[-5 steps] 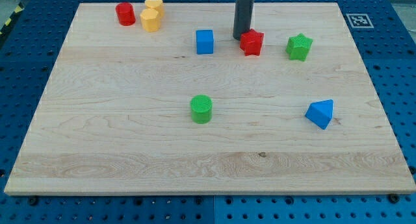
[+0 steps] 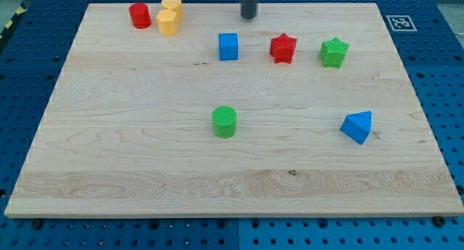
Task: Slide the yellow hexagon towards blue cube
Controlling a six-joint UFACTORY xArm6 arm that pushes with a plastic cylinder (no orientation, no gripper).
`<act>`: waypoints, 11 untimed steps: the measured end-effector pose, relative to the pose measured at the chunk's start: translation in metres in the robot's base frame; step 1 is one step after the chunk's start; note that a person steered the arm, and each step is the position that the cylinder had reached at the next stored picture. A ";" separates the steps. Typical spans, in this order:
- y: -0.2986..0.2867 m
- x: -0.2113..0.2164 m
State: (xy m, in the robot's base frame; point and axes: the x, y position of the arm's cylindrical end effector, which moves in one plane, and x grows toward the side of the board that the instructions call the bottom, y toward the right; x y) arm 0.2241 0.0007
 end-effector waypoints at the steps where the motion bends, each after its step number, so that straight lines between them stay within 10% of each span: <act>1: -0.072 0.000; 4: -0.139 0.009; 11: -0.187 0.202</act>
